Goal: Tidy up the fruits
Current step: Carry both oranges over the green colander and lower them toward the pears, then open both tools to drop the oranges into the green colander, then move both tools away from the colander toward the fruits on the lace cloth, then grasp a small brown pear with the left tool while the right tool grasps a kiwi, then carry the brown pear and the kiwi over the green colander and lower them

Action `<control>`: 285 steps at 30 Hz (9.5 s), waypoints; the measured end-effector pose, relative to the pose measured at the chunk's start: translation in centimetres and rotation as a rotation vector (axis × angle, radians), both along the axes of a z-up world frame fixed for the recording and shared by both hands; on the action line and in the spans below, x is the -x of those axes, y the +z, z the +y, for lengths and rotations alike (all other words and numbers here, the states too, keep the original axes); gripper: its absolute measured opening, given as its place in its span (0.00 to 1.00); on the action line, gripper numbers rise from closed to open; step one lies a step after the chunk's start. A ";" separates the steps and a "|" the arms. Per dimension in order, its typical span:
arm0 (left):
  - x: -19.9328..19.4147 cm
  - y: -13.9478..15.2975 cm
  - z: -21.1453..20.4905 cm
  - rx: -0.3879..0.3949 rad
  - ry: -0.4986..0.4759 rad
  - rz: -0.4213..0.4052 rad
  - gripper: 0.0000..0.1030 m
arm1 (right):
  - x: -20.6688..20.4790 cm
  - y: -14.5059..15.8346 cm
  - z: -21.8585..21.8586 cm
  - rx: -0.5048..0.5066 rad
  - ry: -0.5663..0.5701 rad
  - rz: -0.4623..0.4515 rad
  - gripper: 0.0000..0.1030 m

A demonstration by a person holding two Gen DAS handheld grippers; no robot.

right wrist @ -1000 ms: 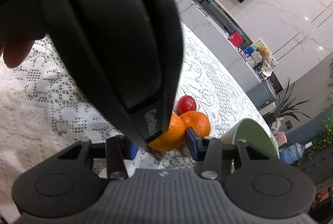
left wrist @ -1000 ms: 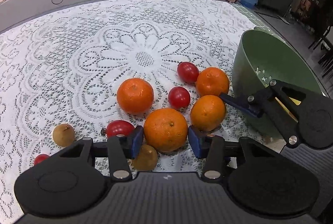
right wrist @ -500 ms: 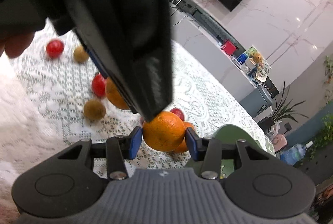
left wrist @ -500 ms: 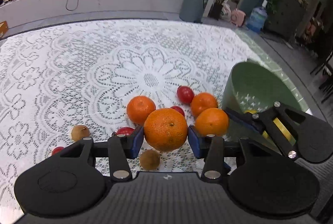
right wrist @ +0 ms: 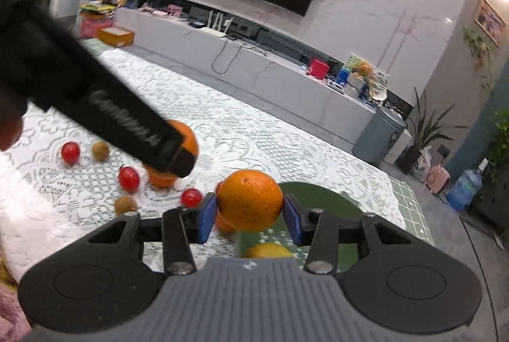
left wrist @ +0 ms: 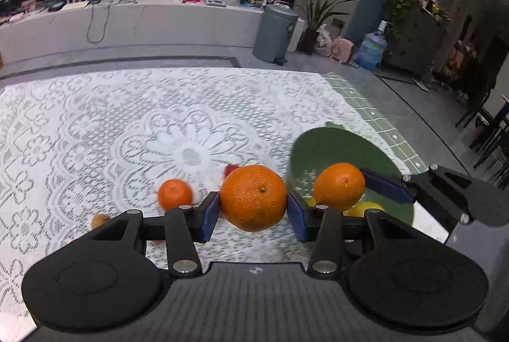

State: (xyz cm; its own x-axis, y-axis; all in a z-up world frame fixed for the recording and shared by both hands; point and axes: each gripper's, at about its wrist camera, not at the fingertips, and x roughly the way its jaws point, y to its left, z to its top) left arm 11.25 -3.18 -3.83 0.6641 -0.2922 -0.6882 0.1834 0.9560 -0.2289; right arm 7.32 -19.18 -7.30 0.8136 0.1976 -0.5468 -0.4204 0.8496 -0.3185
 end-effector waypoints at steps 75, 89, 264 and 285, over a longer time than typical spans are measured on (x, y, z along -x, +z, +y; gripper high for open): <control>-4.4 -1.5 -7.8 -0.189 -0.170 0.017 0.69 | -8.3 -3.8 -11.3 -0.180 -0.291 0.298 0.42; -2.0 -0.7 -4.0 -0.184 -0.068 0.016 0.70 | -8.1 -3.7 -10.9 -0.158 -0.301 0.281 0.51; 1.4 0.9 -2.8 -0.061 -0.110 -0.090 0.29 | -3.0 0.8 -7.7 -0.197 -0.135 0.152 0.24; -2.4 -3.4 -9.3 -0.137 -0.260 0.023 0.29 | -6.6 -2.3 -10.9 -0.204 -0.186 0.284 0.24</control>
State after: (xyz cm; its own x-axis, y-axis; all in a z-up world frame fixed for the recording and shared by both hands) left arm 13.68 -12.50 -7.23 0.5627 -0.3536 -0.7472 0.4225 0.8999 -0.1078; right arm 13.91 -30.05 -9.60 0.6676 0.1896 -0.7200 -0.3008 0.9533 -0.0280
